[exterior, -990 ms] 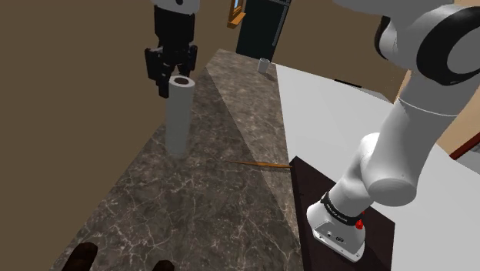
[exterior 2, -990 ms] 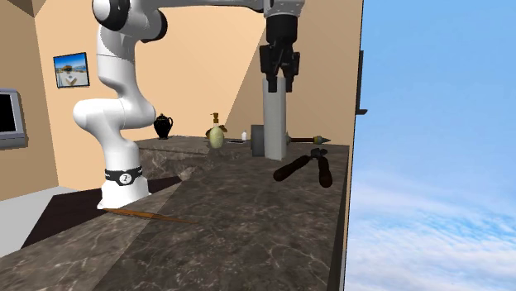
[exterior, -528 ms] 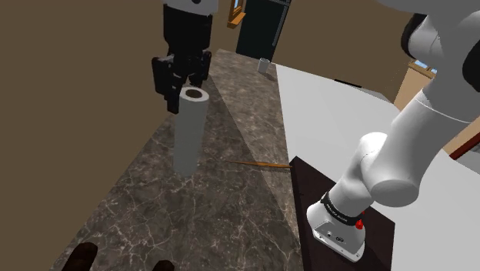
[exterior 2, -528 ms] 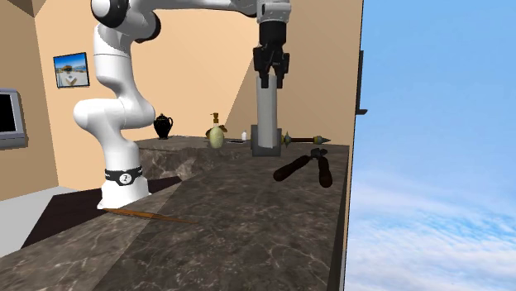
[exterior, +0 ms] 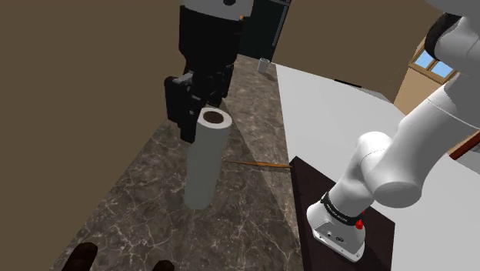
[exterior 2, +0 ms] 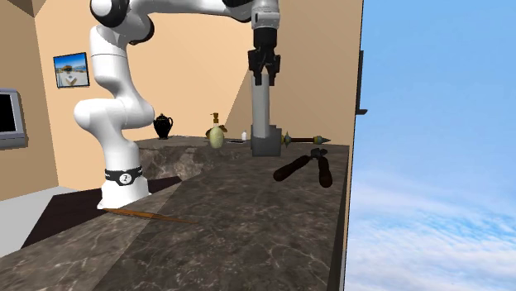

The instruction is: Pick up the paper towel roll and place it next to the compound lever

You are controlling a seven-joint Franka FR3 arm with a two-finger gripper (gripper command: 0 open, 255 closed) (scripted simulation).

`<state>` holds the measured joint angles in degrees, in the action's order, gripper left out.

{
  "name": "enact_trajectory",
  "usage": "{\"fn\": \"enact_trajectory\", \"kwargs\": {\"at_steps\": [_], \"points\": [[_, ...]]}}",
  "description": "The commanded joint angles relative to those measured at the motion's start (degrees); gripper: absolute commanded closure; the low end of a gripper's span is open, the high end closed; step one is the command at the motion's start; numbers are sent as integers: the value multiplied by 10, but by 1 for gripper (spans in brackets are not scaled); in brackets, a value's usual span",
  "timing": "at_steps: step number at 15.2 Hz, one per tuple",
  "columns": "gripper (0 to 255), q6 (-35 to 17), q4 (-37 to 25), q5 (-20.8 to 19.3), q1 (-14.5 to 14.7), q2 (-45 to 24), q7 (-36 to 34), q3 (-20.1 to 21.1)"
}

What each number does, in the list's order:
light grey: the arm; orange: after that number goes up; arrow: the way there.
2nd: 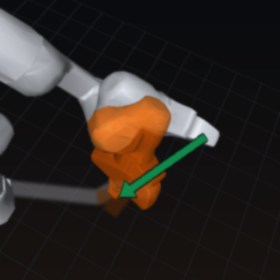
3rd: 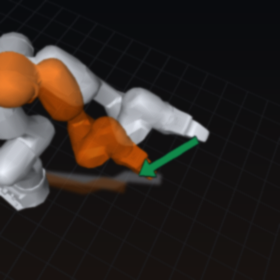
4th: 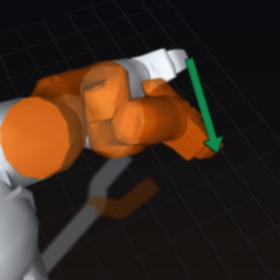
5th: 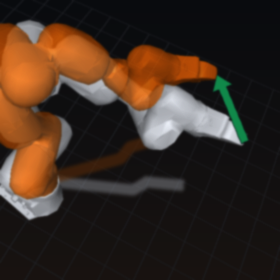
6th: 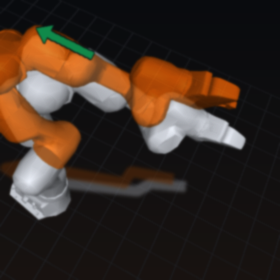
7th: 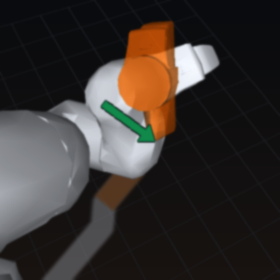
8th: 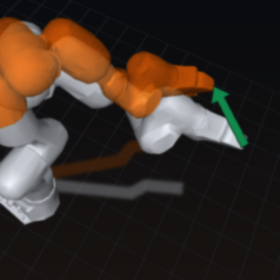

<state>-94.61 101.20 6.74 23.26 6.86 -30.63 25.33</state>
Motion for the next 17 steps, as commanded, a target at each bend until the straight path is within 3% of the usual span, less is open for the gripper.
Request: {"fn": "enact_trajectory", "kwargs": {"at_steps": [1,9,17], "points": [[255,9,3,8,12,15,-25,13],[255,32,-6,31,53,45,-122,69],[255,57,-58,31,93,30,-240,141]]}}
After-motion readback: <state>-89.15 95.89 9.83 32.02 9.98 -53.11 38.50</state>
